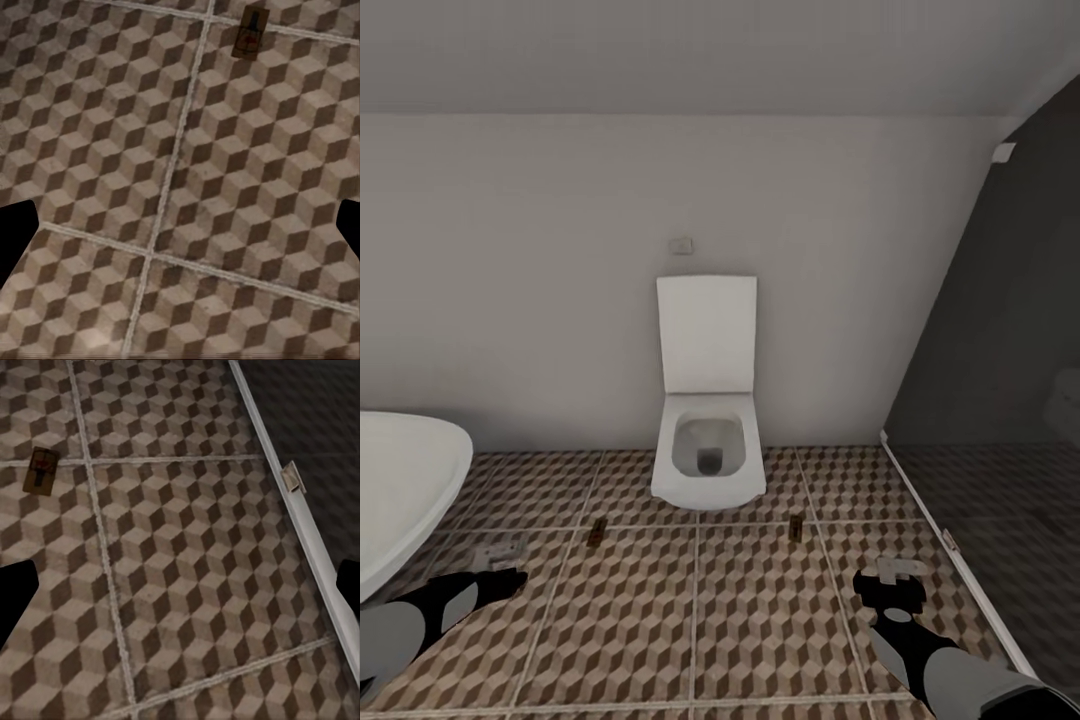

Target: Take the four mousetraps from the cabinet in the bathroom and place them on the bathroom floor. Make sure all four end up on the same floor surface, and ensure that at least two of them are either under or directly next to the same bathroom sink.

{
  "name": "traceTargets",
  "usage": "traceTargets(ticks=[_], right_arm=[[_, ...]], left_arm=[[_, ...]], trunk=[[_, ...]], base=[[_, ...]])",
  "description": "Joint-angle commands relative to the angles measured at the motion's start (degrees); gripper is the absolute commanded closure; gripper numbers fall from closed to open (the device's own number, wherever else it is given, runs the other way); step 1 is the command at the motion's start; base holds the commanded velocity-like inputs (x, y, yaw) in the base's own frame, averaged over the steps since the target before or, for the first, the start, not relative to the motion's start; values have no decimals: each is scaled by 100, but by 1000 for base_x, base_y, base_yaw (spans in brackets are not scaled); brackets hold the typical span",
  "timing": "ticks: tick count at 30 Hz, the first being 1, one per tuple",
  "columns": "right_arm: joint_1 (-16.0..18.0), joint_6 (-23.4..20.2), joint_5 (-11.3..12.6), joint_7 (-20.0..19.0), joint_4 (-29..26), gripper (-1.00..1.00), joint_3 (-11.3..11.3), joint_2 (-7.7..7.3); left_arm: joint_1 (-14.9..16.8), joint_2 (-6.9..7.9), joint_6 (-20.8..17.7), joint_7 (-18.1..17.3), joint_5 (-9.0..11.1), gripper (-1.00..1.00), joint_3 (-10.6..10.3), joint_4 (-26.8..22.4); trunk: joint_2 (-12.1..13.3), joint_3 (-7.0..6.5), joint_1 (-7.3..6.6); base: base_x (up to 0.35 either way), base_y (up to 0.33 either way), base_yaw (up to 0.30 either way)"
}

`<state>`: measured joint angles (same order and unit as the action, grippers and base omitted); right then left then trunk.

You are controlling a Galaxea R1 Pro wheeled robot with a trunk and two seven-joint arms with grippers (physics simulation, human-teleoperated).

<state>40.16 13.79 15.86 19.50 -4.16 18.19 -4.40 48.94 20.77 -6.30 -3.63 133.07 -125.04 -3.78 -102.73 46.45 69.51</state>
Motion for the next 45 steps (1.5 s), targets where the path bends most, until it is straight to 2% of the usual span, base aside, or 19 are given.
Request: traceTargets(ticks=[1, 9, 17, 23, 28, 35, 45], right_arm=[[-1, 18, 58, 3, 3, -100, 50, 0], [-182, 18, 52, -131, 5, -100, 58, 0], [-475, 19, 54, -308, 11, -100, 61, 5], [-772, 39, 50, -384, 6, -100, 62, 2], [-885, 51, 65, -403, 15, -100, 59, -3], [-1047, 53, 75, -410, 204, -100, 58, -7], [-1566, 54, 86, -412, 377, -100, 55, -5]], left_arm=[[-18, -3, -12, -15, 60, -100, -47, -8], [-269, -52, -2, -15, 61, -100, -47, -9], [-664, -125, 43, -15, 56, -100, -47, -9], [-990, -157, 344, -11, 53, -100, -47, -11], [-1285, -172, 628, -13, 59, -100, -47, -15], [-1612, -214, 775, -14, 61, -100, -47, -38], [-1877, -310, 813, -14, 54, -100, -47, -478]], trunk=[[39, -14, -23], [360, -157, -199], [681, -301, -375], [922, -409, -506], [1122, -498, -616], [1403, -624, -770], [1804, -804, -990]], base=[[0, 0, 0], [0, 0, 0], [0, 0, 0], [0, 0, 0], [0, 0, 0], [0, 0, 0], [0, 0, 0]])
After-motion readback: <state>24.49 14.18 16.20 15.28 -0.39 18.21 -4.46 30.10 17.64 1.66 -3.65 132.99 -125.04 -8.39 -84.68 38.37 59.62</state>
